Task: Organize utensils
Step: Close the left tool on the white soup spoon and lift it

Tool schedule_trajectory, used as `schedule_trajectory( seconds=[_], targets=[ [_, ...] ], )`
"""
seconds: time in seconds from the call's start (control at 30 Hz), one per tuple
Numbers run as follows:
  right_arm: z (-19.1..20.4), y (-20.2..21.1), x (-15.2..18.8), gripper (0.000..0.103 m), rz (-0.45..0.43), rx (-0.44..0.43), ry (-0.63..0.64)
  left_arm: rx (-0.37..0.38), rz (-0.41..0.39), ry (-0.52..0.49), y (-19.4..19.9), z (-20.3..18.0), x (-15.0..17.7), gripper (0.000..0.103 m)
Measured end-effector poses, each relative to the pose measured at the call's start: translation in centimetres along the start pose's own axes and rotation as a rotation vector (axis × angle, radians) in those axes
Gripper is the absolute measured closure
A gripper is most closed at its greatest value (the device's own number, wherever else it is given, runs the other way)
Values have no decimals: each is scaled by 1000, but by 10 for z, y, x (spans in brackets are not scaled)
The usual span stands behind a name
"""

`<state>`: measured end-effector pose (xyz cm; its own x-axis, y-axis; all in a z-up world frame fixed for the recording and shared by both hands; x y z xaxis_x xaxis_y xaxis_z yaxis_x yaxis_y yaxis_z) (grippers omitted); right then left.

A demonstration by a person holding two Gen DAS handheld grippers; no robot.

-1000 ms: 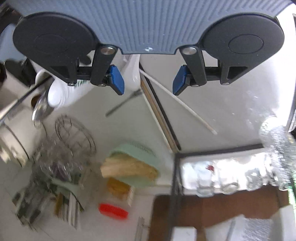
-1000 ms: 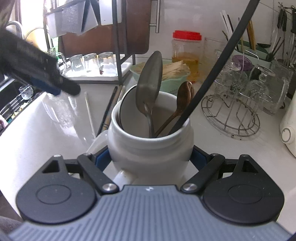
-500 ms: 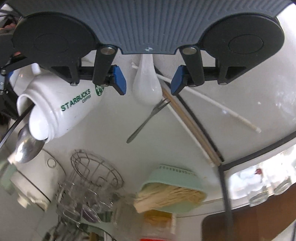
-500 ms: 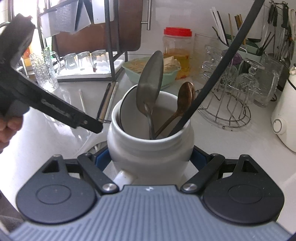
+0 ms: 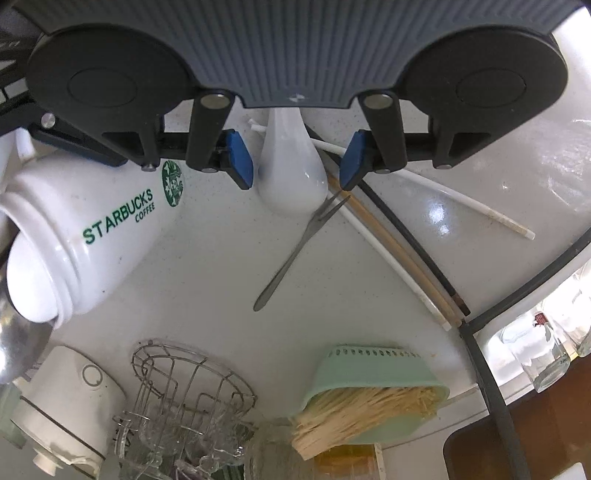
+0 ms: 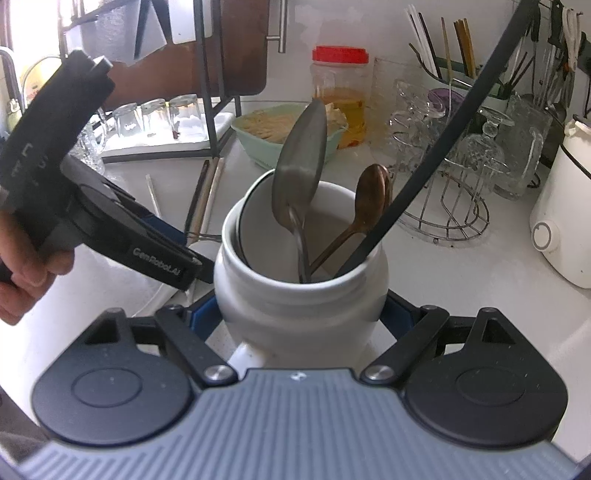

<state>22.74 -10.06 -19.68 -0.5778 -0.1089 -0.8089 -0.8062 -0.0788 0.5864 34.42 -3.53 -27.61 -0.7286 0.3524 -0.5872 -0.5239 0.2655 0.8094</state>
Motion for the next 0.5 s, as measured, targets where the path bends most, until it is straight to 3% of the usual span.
schedule_trajectory(
  seconds=[0.27,0.4,0.5],
  targets=[
    [0,-5,-3,12,28,16,-12,-34,48,-29,-9,-8,-1,45],
    [0,-5,-4,12,34,22,-19,-54,50,9,-9,-3,-3,54],
    [0,-5,-4,12,35,22,-19,-70,44,26,-10,2,-5,54]
  ],
)
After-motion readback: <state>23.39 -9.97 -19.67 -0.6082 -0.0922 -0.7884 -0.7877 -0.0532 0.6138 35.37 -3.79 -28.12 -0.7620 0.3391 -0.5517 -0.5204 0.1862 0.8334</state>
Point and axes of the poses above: each gripper's, at about its wrist camera, not at the fingertips, and y roughly against the way its jaws point, z to its left, x to its underside, the point moved 9 cm from there along -y, roughly the way its jaws point, and after that the axes turned 7 degrees about -z, right-handed, at the moved point
